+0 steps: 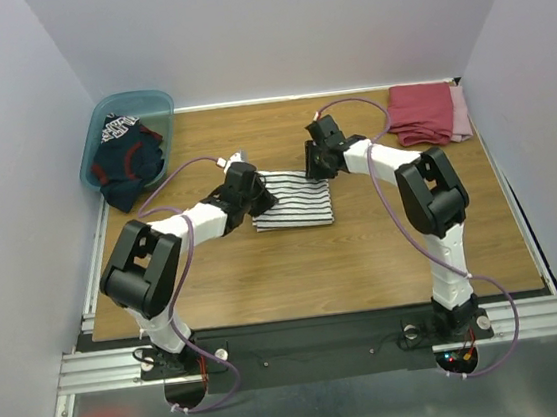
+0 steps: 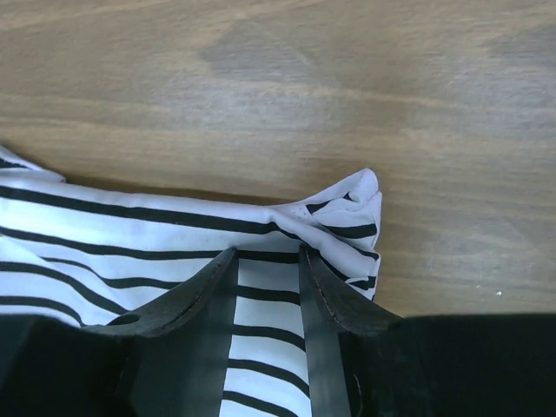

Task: Fold and stack the tank tops
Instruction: Fold the tank top

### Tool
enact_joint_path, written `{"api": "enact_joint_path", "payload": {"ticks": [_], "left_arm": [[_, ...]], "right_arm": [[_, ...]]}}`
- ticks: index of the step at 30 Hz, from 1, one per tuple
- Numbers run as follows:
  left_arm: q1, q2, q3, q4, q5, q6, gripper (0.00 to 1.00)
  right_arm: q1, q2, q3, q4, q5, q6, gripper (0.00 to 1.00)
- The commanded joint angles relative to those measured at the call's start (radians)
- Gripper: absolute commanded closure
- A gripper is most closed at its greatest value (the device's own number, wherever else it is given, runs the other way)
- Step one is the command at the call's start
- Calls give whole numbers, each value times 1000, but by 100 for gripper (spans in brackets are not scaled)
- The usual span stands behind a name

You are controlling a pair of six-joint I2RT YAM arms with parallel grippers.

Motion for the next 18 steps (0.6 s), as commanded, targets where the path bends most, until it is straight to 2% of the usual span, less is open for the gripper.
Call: {"api": "enact_joint_path", "payload": {"ticks": [1, 9, 16, 18], "left_arm": [[0, 25, -7, 49, -14, -8, 100], [-9, 42, -73, 69, -39, -22, 100], [-77, 66, -115, 94, -45, -71, 100], [-115, 66, -125, 114, -45, -94, 100]], "right_arm": [[-12, 24, 56, 29, 0, -20, 60], [-17, 38, 85, 29, -23, -30, 58], [-18, 95, 159, 27, -78, -47, 57], [-17, 122, 185, 27, -135, -55, 57]]}}
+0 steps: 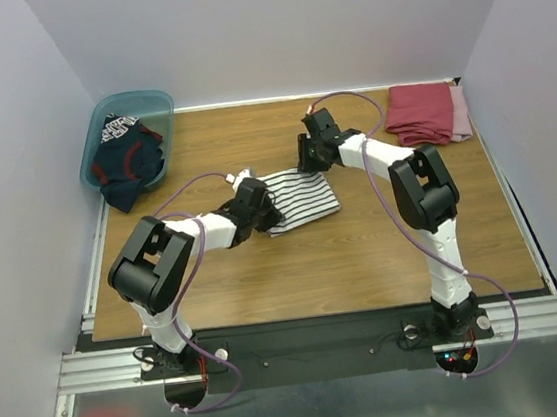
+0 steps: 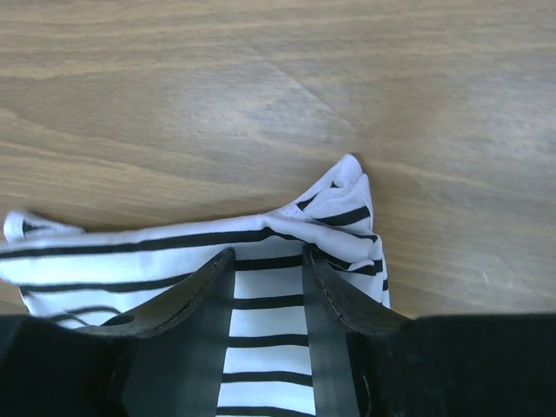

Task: Fold and stack the tank tops
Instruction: Fold the tank top

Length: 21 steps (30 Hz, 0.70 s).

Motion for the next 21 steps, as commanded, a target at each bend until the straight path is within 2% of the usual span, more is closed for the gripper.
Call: {"api": "enact_joint_path", "payload": {"ticks": [1, 4, 6, 10, 12, 13, 14, 16, 18, 21], "left_arm": [[-74, 7, -37, 50, -13, -64, 100], [-155, 29, -17, 117, -7, -135, 100], [-203, 53, 64, 121, -2, -147, 100], [-209, 89, 157, 124, 15, -144, 86], [-203, 86, 194, 115, 13, -123, 75], [-199, 81, 214, 116, 16, -115, 68], [-199, 76, 225, 114, 21, -105, 67], [-191, 61, 243, 96, 26, -77, 66], [-174, 37, 259, 53, 6, -56, 66], [-128, -9, 289, -55, -94, 3, 69]], "right_arm": [[-7, 40, 76, 28, -95, -30, 57], [-7, 81, 142, 26, -169, -39, 53], [-5, 91, 177, 20, -186, -39, 49], [-10, 16, 243, -42, -54, -72, 32], [-25, -71, 234, -62, 4, -71, 23], [-53, -101, 205, -69, 36, -44, 22], [-70, -137, 181, -72, 36, -27, 21], [-122, -245, 107, -75, 24, 12, 21], [-146, -314, -35, -73, 16, 50, 21], [-148, -447, -237, -72, 9, 85, 21]]}}
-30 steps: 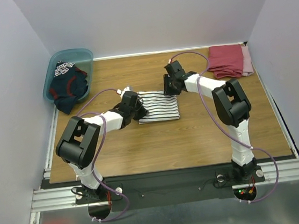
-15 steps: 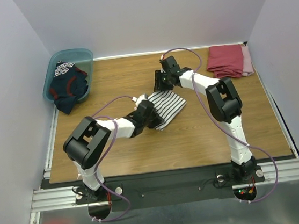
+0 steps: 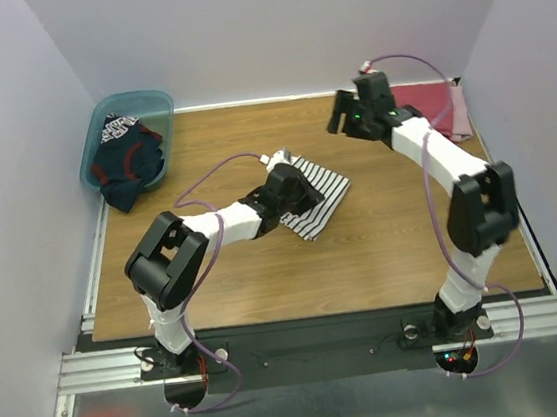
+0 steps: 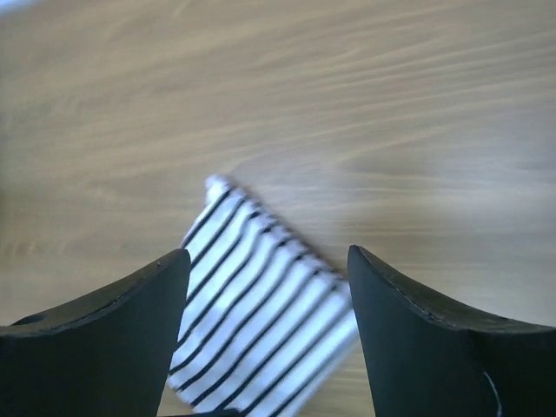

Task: Fold and stack the tank tops
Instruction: Fold the tank top, then neatly place the folded tank top to the corner

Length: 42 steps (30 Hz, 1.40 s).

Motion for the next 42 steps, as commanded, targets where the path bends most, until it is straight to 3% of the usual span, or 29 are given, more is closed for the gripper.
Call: {"api": "enact_joint_path", "payload": {"ticks": [1, 7, 11, 14, 22, 34, 37, 38, 40, 42], "left_arm": [[64, -95, 76, -139, -118, 119, 73], [159, 39, 243, -352, -185, 303, 85], [166, 96, 266, -394, -308, 353, 85], [175, 148, 262, -395, -305, 371, 88], [186, 204, 203, -394, -316, 343, 96], [176, 113, -37, -231, -121, 201, 100], [172, 87, -77, -193, -86, 176, 100], [170, 83, -80, -188, -75, 169, 100], [169, 60, -87, -178, -50, 165, 100], [169, 28, -78, -182, -49, 178, 97]], "right_arm": [[-9, -174, -229, 4, 8, 85, 21], [-9, -341, -576, 145, -119, 187, 21], [-8, -389, -717, 249, -186, 282, 21], [-6, -388, -776, 320, -210, 329, 21], [15, -303, -819, 455, -203, 408, 22], [37, -171, -843, 536, -138, 444, 35], [37, -156, -834, 536, -118, 437, 44], [37, -156, -833, 533, -88, 420, 53], [37, -155, -811, 522, -43, 391, 58], [35, -145, -761, 480, -20, 328, 71]]}}
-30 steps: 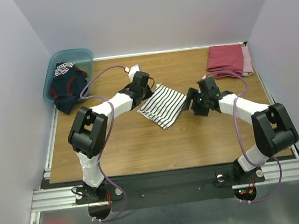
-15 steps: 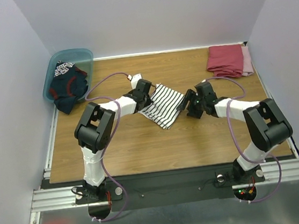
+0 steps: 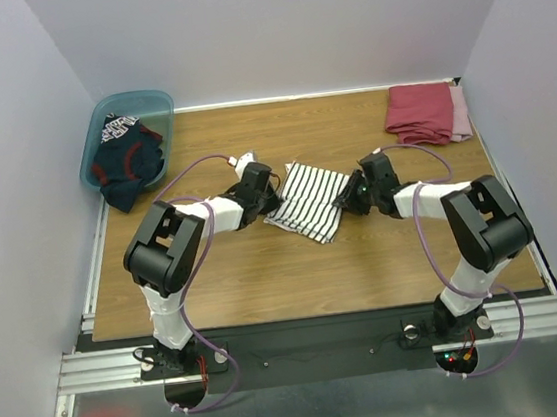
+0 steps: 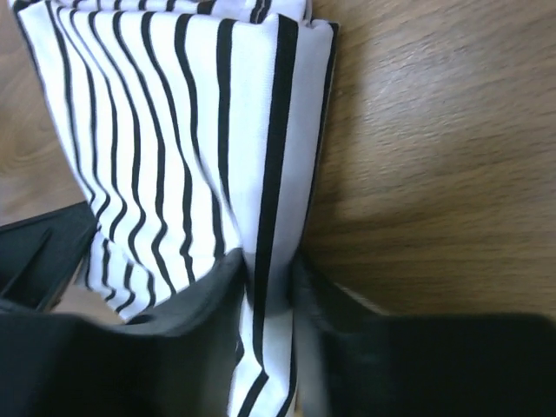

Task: Fold and stack the tank tops
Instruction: Neatly place the folded tank top to the corner

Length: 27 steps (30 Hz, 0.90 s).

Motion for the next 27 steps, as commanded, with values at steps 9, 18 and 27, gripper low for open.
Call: {"api": "enact_joint_path", "payload": {"ticks": [9, 18, 27], "left_arm": [[29, -209, 140, -289, -36, 147, 59], [32, -378, 108, -334, 14, 233, 59], [52, -489, 48, -366, 48, 321, 59]], "right_arm": [[6, 93, 263, -235, 331, -388, 100], [-17, 270, 618, -324, 535, -713, 100], [-113, 539, 1060, -431, 633, -928, 100]]}}
